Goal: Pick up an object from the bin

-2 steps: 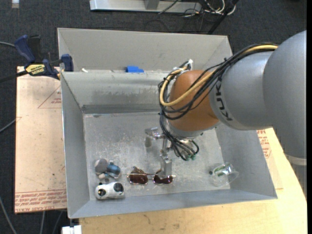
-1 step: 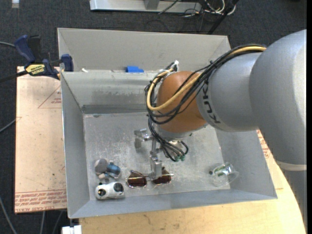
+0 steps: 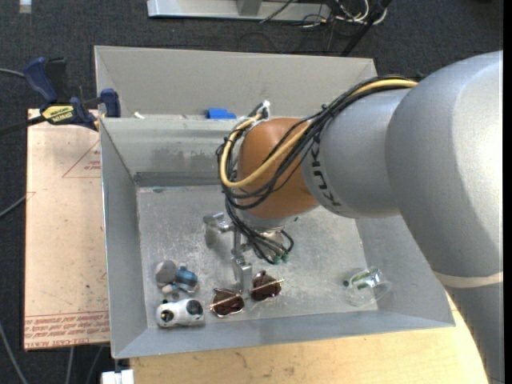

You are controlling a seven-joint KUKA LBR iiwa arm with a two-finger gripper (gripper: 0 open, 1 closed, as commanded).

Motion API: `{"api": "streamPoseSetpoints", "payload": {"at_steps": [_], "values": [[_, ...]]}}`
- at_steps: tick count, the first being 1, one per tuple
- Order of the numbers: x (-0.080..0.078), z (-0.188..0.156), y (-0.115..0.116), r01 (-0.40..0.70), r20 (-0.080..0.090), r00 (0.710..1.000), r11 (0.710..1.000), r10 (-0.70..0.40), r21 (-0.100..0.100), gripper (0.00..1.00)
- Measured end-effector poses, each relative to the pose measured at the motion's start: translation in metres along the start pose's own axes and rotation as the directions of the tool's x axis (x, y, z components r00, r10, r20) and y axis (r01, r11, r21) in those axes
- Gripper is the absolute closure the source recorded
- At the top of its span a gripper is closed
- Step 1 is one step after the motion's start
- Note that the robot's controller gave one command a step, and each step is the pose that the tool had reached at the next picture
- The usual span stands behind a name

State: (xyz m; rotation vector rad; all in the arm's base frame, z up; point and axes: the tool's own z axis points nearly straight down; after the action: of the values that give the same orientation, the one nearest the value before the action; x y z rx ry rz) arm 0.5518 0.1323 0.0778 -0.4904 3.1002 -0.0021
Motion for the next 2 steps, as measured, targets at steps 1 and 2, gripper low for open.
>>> {"api": "streamPoseSetpoints", "payload": {"at_steps": [1,2], "values": [[-0.040,0.003,0.032,0.058,0.001,0.998,0.998,-0.058,-0.003,0.00],[-0.037,0.006,0.058,0.130,0.000,0.991,0.991,-0.130,-0.002,0.00]]}}
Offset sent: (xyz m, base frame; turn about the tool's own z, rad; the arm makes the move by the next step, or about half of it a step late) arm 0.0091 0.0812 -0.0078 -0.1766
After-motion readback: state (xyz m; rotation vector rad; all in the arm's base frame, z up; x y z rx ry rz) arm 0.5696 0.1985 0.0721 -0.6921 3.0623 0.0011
